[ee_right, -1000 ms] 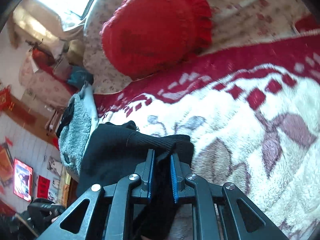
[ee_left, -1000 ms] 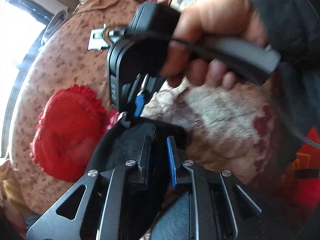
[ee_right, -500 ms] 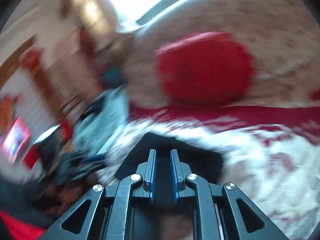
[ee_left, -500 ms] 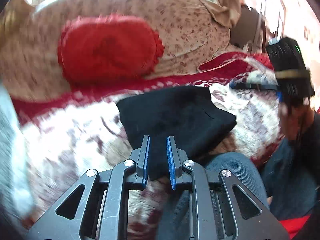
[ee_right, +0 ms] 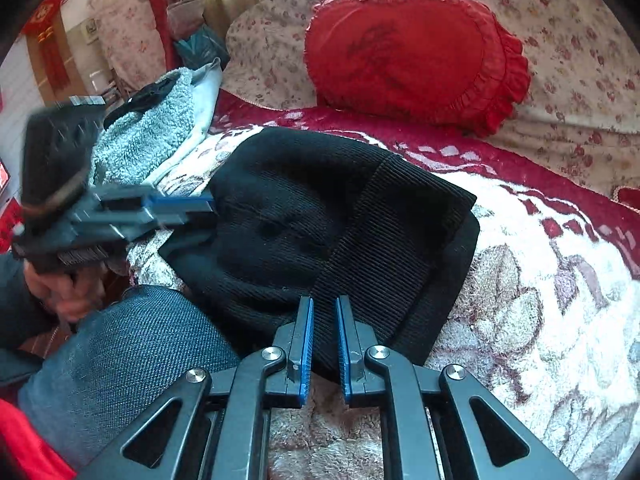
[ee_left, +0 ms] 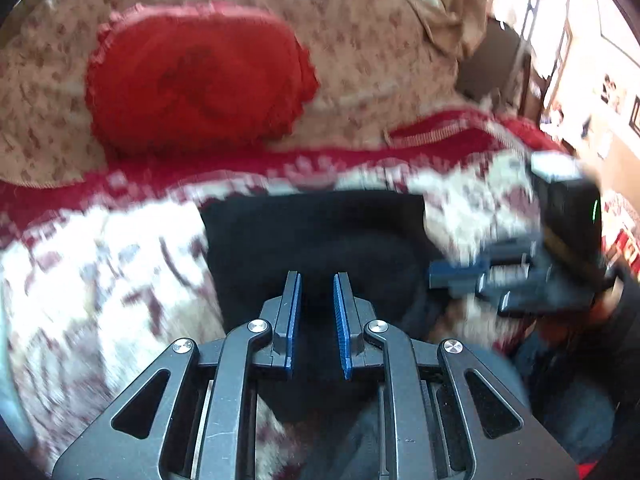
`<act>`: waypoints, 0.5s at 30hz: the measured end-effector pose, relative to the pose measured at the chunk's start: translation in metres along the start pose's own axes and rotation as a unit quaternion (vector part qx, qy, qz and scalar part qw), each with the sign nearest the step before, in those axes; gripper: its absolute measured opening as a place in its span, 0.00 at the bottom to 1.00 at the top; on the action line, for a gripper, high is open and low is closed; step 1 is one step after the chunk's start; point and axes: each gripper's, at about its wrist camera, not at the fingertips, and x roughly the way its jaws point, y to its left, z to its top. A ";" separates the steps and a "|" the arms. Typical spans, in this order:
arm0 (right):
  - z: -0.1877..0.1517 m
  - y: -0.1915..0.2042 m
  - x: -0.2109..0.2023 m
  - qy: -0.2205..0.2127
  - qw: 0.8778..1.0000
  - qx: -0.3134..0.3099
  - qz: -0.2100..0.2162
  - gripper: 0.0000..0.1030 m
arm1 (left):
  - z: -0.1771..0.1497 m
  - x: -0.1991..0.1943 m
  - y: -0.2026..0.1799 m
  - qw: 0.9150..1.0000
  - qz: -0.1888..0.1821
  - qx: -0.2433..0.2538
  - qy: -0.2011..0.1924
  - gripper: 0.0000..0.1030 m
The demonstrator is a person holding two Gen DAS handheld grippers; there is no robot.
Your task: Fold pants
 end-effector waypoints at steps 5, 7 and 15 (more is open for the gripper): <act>0.000 -0.004 0.002 -0.002 1.000 0.007 0.007 0.06 | 0.031 0.045 0.029 0.997 0.050 -0.027 0.050 0.11; 0.001 -0.008 0.001 -0.004 1.000 0.016 0.015 0.05 | 0.028 0.078 0.045 0.990 0.055 -0.064 0.111 0.09; -0.001 -0.014 -0.002 -0.017 0.998 0.039 0.039 0.05 | 0.042 0.038 0.009 0.995 0.069 -0.024 0.066 0.07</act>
